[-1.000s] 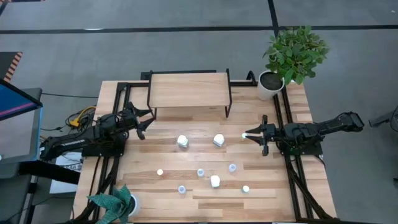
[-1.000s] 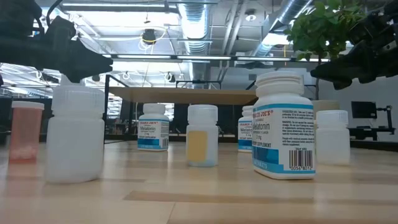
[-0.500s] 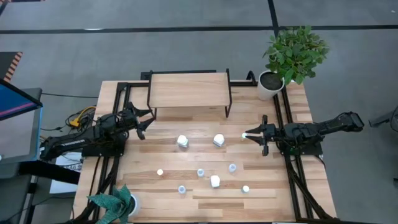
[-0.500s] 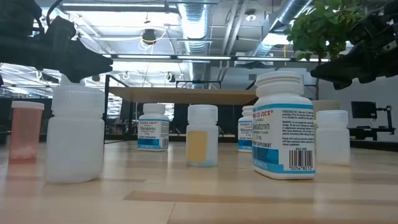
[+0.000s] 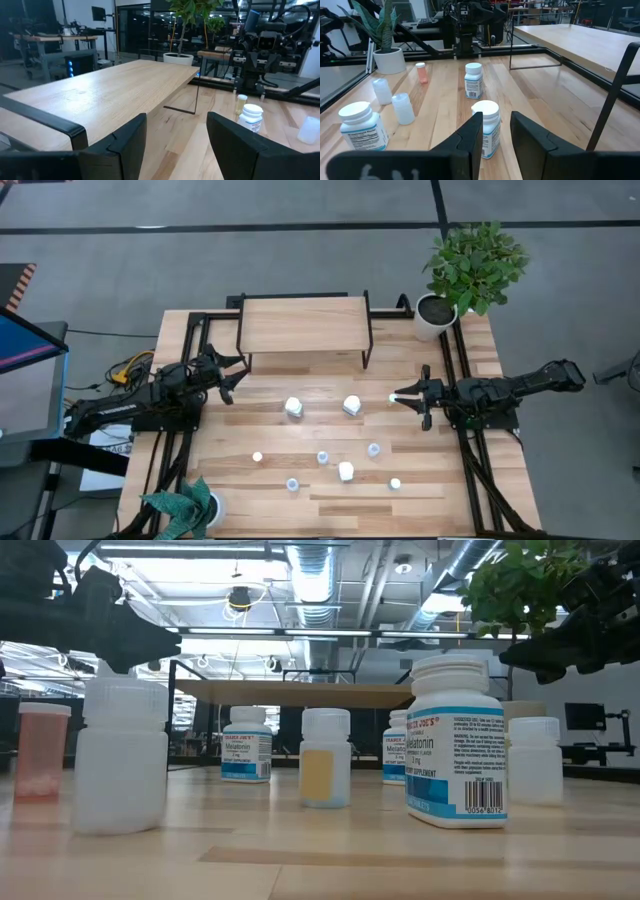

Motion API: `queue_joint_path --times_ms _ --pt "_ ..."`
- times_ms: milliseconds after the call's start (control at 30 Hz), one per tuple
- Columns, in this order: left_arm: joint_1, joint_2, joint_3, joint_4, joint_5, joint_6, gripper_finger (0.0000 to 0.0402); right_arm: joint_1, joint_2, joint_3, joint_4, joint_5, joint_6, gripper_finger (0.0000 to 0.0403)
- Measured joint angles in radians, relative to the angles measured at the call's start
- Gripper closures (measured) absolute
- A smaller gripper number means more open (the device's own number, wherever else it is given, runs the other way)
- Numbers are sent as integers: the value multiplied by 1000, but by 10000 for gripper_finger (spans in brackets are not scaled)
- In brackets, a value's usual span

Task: Pick and place medicine bottles onto shelf by color
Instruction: Put the yellow pill bottle on the shelf

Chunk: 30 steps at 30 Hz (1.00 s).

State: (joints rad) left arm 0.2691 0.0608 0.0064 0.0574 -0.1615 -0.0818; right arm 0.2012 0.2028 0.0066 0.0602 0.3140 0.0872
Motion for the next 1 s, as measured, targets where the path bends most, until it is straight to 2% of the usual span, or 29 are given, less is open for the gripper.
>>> queue_joint_path --times_ms 67,233,433,667,800,1000 --pt "0 0 0 0 -1 -59 205 0 0 0 0 0 -7 280" --pt "0 0 0 2 25 -224 205 -16 0 0 1 5 -262 280" --pt "0 0 0 -5 28 -275 205 -15 0 0 9 3 -360 280" --pt "0 0 0 -5 26 -280 205 -14 0 0 43 -1 -189 280" --pt "0 0 0 -7 33 -280 205 -12 0 0 60 -1 -21 280" --pt "0 0 0 -26 141 -228 205 -29 0 0 57 5 -13 280"
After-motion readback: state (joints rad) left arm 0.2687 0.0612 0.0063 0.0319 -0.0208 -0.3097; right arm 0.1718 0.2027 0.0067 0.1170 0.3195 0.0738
